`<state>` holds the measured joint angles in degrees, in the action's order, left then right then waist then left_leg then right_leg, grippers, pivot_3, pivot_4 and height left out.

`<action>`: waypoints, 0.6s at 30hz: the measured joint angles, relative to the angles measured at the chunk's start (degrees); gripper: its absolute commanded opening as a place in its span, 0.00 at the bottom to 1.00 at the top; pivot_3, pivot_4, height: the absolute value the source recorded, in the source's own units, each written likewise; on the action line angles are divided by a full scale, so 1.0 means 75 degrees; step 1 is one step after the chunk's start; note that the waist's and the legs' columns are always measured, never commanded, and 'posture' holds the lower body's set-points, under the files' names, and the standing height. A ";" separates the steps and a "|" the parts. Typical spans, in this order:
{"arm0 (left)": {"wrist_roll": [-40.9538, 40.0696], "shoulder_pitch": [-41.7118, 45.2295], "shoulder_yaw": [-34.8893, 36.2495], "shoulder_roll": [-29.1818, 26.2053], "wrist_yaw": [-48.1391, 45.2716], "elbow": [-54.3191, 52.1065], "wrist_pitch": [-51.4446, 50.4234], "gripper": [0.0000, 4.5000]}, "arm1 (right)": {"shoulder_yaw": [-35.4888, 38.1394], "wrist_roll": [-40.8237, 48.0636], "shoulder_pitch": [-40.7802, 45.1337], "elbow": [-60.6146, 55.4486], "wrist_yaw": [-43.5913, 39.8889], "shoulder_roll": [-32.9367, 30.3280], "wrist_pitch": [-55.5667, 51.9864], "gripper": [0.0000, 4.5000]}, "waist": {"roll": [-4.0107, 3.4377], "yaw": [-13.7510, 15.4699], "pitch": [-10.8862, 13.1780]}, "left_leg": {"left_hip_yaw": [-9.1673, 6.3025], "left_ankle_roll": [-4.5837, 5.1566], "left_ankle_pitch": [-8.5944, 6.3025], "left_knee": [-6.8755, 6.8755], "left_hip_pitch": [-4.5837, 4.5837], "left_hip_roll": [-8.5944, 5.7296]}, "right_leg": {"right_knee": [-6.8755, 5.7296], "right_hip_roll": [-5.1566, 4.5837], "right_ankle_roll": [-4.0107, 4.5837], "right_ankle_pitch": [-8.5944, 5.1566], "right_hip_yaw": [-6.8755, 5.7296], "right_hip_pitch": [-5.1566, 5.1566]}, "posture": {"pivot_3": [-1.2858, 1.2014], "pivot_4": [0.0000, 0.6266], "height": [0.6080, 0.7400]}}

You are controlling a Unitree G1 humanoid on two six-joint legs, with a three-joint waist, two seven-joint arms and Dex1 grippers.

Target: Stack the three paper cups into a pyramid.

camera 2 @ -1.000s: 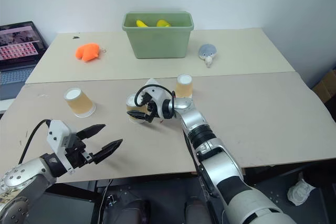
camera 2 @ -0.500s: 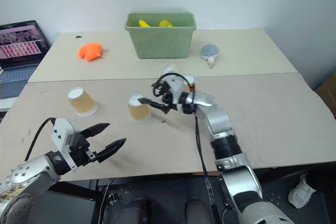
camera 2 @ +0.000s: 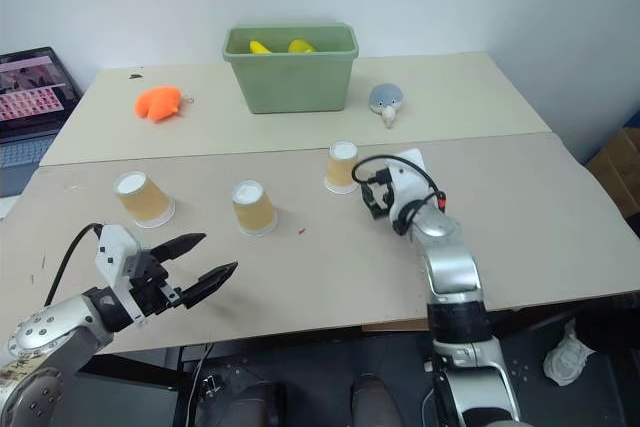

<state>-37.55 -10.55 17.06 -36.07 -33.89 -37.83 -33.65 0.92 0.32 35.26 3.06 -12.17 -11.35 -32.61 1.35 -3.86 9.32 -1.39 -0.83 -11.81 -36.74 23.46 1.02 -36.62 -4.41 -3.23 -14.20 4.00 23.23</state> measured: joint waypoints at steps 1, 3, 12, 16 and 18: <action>0.0012 0.0039 -0.0001 0.0000 -0.0001 0.0039 0.0000 1.00 | -0.0017 0.0000 0.0124 0.0149 0.0013 0.0041 0.0134 0.98 | 0.0000 0.0005 0.0000 | 0.0000 0.0001 -0.0001 0.0000 0.0006 0.0000 | -0.0003 -0.0001 0.0000 0.0000 -0.0001 0.0001 | 0.52 0.24 0.94; 0.0030 0.0109 0.0000 -0.0003 -0.0007 0.0070 0.0002 1.00 | -0.0081 0.0002 0.0326 0.0456 0.0013 0.0133 0.0379 0.98 | 0.0000 0.0024 0.0000 | -0.0001 0.0003 -0.0002 0.0000 0.0014 -0.0001 | -0.0006 -0.0004 -0.0001 0.0000 -0.0004 0.0002 | 0.52 0.24 0.94; 0.0060 0.0119 -0.0004 -0.0001 -0.0009 0.0070 0.0006 1.00 | -0.0246 -0.0004 0.1057 0.2356 -0.0087 0.0211 0.1537 0.98 | 0.0000 -0.0010 0.0000 | -0.0001 0.0002 -0.0001 0.0000 -0.0002 0.0000 | -0.0006 -0.0001 0.0001 -0.0001 -0.0002 0.0001 | 0.52 0.24 0.94; 0.0065 0.0087 -0.0008 0.0003 0.0018 0.0068 0.0006 1.00 | -0.0257 0.0000 0.1426 0.3180 -0.0130 0.0232 0.2016 0.98 | 0.0000 -0.0018 0.0000 | -0.0002 0.0003 -0.0002 0.0001 0.0003 0.0001 | -0.0007 -0.0001 0.0003 -0.0002 -0.0003 0.0003 | 0.52 0.24 0.94; 0.0065 0.0058 -0.0005 0.0006 0.0046 0.0062 0.0006 1.00 | -0.0254 0.0028 0.1639 0.3633 -0.0164 0.0314 0.2243 0.98 | 0.0000 -0.0023 0.0000 | -0.0002 0.0003 -0.0002 0.0001 0.0005 0.0001 | -0.0008 -0.0002 0.0003 -0.0001 -0.0003 0.0003 | 0.52 0.24 0.94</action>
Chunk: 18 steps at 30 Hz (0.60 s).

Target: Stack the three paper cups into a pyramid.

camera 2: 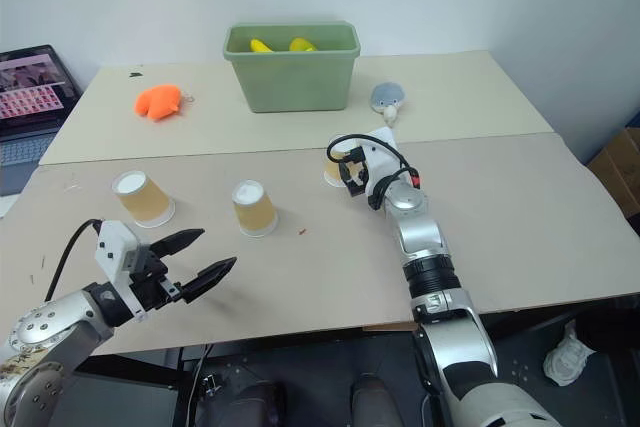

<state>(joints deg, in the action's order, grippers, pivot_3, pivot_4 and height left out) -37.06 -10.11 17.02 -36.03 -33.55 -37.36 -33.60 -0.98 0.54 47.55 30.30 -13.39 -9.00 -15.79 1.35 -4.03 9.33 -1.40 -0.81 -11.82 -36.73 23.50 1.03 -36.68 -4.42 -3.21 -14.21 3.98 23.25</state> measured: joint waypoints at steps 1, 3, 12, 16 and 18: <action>0.0001 -0.0015 0.0001 0.0001 0.0017 -0.0003 0.0000 1.00 | 0.0004 0.0024 0.0095 0.0181 -0.0009 0.0049 0.0084 0.98 | 0.0000 -0.0001 0.0000 | 0.0000 0.0000 0.0000 0.0000 0.0000 0.0000 | 0.0000 0.0000 0.0000 0.0000 0.0000 0.0000 | 0.52 0.24 0.94; 0.0000 -0.0060 0.0003 0.0002 0.0043 -0.0010 0.0001 1.00 | 0.0006 0.0078 0.0271 0.0515 -0.0030 0.0175 0.0264 0.98 | 0.0000 0.0006 0.0000 | -0.0001 0.0000 0.0000 0.0000 -0.0002 0.0001 | 0.0000 0.0001 0.0000 0.0000 -0.0001 0.0000 | 0.52 0.24 0.94; -0.0002 -0.0196 0.0005 0.0009 0.0149 -0.0073 0.0002 1.00 | 0.0261 0.0150 0.0848 0.1664 -0.0029 0.0410 0.0801 0.98 | -0.0001 0.0007 0.0001 | -0.0001 0.0000 0.0000 0.0000 -0.0001 0.0000 | -0.0001 -0.0001 0.0000 0.0000 -0.0001 0.0000 | 0.52 0.24 0.94; -0.0003 -0.0216 0.0006 0.0011 0.0193 -0.0098 0.0002 1.00 | 0.0490 0.0303 0.1262 0.2406 0.0000 0.0432 0.1114 0.98 | -0.0002 0.0007 0.0001 | -0.0001 0.0000 0.0000 0.0000 -0.0002 0.0001 | -0.0001 0.0000 0.0001 0.0000 -0.0002 0.0000 | 0.52 0.24 0.94; -0.0004 -0.0223 0.0006 0.0011 0.0200 -0.0106 0.0002 1.00 | 0.0548 0.0335 0.1463 0.2772 0.0028 0.0431 0.1290 0.98 | -0.0002 -0.0001 0.0001 | -0.0001 0.0000 0.0000 0.0000 -0.0003 0.0001 | -0.0001 0.0000 0.0001 0.0000 -0.0002 0.0000 | 0.52 0.24 0.94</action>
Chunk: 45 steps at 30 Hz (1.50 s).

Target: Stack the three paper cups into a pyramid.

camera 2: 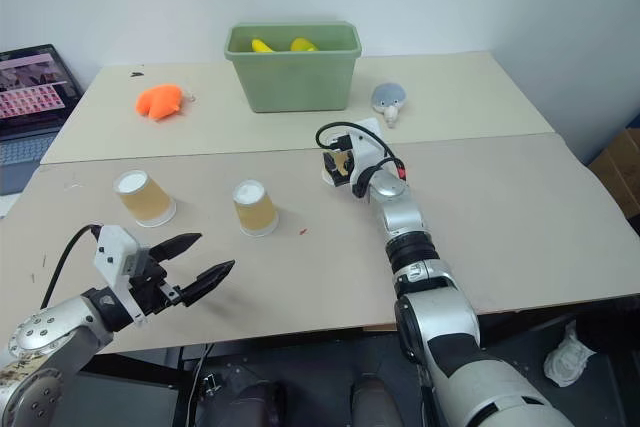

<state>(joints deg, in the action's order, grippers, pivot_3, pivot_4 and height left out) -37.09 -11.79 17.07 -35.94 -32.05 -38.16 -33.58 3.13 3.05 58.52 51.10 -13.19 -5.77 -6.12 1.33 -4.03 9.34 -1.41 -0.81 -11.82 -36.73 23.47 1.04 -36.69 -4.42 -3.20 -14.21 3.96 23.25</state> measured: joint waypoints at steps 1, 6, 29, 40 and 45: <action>0.0000 -0.0002 0.0000 0.0000 0.0002 -0.0003 0.0000 1.00 | 0.0003 0.0001 0.0050 0.0137 0.0007 0.0001 0.0092 0.98 | 0.0000 -0.0002 0.0000 | 0.0000 0.0000 0.0000 0.0000 0.0000 0.0000 | 0.0000 0.0000 0.0000 0.0000 0.0000 0.0000 | 0.52 0.24 0.94; 0.0000 -0.0021 0.0002 0.0000 0.0008 -0.0053 0.0000 1.00 | 0.0020 0.0002 0.0331 0.0774 0.0056 0.0044 0.0371 0.98 | -0.0001 -0.0002 0.0001 | 0.0000 0.0000 0.0000 0.0001 0.0001 0.0000 | -0.0001 0.0000 0.0000 0.0000 0.0000 0.0001 | 0.52 0.24 0.94; 0.0000 -0.0102 0.0006 0.0029 0.0067 -0.0154 0.0000 1.00 | 0.0051 0.0054 0.0564 0.1258 0.0080 0.0147 0.0728 0.54 | -0.0002 0.0001 0.0001 | 0.0000 0.0000 0.0000 0.0001 0.0001 0.0000 | -0.0001 0.0000 0.0001 0.0000 0.0000 0.0000 | 0.52 0.24 0.94; -0.0002 -0.0158 -0.0014 0.0029 0.0069 -0.0180 -0.0003 1.00 | -0.0206 0.0410 -0.0706 -0.1552 -0.2020 -0.0471 0.0002 0.54 | -0.0004 0.0037 0.0002 | -0.0003 0.0002 -0.0001 0.0003 0.0008 -0.0001 | -0.0004 -0.0004 0.0000 0.0000 -0.0005 -0.0003 | 0.52 0.24 0.94; -0.0006 -0.0179 -0.0044 0.0028 0.0067 -0.0194 -0.0009 1.00 | -0.0796 0.1100 -0.2210 -0.3925 -0.3697 -0.0920 -0.1301 0.54 | -0.0003 0.0037 0.0002 | -0.0002 0.0002 -0.0002 0.0003 0.0003 0.0002 | -0.0001 -0.0001 0.0000 -0.0001 -0.0005 0.0000 | 0.52 0.24 0.94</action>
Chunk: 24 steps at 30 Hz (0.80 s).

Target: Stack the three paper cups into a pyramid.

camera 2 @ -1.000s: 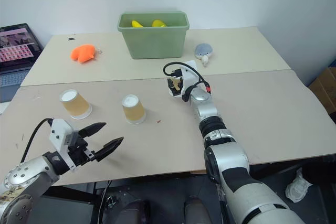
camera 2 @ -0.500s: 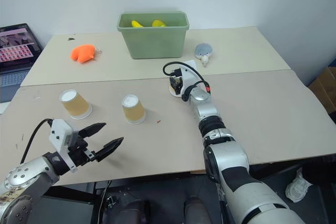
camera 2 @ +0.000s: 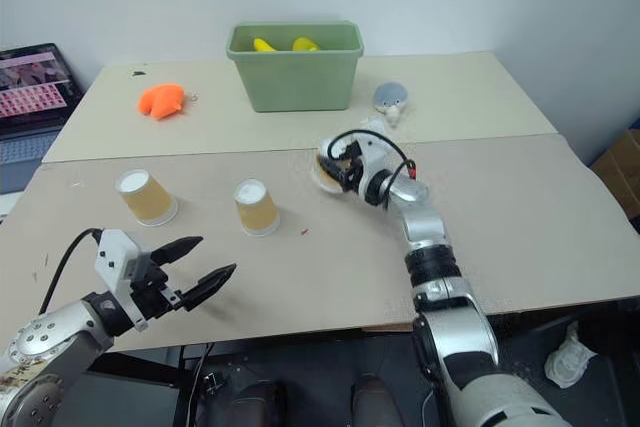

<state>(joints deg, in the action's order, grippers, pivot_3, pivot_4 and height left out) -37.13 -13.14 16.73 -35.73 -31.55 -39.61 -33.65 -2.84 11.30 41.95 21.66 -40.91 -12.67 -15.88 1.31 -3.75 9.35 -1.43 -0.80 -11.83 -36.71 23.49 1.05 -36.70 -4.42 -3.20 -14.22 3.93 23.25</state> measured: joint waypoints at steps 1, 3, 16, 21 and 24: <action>-0.0003 0.0030 -0.0013 -0.0001 -0.0001 -0.0001 -0.0002 1.00 | -0.0129 0.0142 -0.0196 -0.0284 -0.0244 -0.0038 -0.0273 0.54 | 0.0000 -0.0036 0.0000 | 0.0003 0.0000 0.0000 0.0000 -0.0002 -0.0001 | 0.0000 0.0000 0.0000 0.0000 0.0004 0.0000 | 0.52 0.24 0.94; -0.0012 0.0062 -0.0018 -0.0002 -0.0002 -0.0003 -0.0004 1.00 | -0.0174 0.0372 -0.0422 -0.0764 -0.0551 -0.0057 -0.0650 0.54 | 0.0000 -0.0036 0.0000 | 0.0003 0.0000 0.0000 -0.0001 -0.0011 0.0000 | -0.0002 0.0002 0.0000 0.0000 0.0005 -0.0001 | 0.52 0.24 0.94; -0.0044 0.0177 -0.0017 -0.0012 0.0001 -0.0003 -0.0037 1.00 | -0.0757 0.0340 -0.0378 -0.0610 -0.0826 0.0441 -0.0786 0.54 | 0.0002 -0.0015 0.0000 | 0.0002 -0.0001 0.0000 -0.0001 -0.0015 0.0000 | 0.0001 0.0003 0.0002 -0.0002 0.0004 -0.0004 | 0.52 0.24 0.94; -0.0098 0.0176 -0.0015 -0.0012 0.0016 -0.0012 -0.0049 1.00 | -0.0808 0.0142 -0.0088 -0.0107 -0.0830 0.0628 -0.0477 0.54 | 0.0002 -0.0009 0.0000 | 0.0002 -0.0001 0.0000 -0.0001 -0.0016 -0.0001 | 0.0001 0.0002 0.0002 -0.0002 0.0003 -0.0006 | 0.52 0.24 0.94; -0.0108 0.0152 -0.0010 -0.0011 0.0051 -0.0024 -0.0049 1.00 | -0.0810 0.0083 0.0027 0.0101 -0.0822 0.0646 -0.0339 0.54 | 0.0002 -0.0008 0.0000 | 0.0002 -0.0001 0.0000 -0.0001 -0.0016 -0.0001 | 0.0001 0.0002 0.0002 -0.0002 0.0003 -0.0005 | 0.52 0.24 0.94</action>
<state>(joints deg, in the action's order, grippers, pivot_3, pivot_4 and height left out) -37.94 -12.00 16.66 -35.81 -31.16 -39.80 -34.02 -8.92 11.93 42.15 22.42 -47.08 -7.83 -18.42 1.32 -3.81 9.35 -1.41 -0.81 -11.84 -36.72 23.38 1.05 -36.69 -4.41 -3.19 -14.24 3.95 23.21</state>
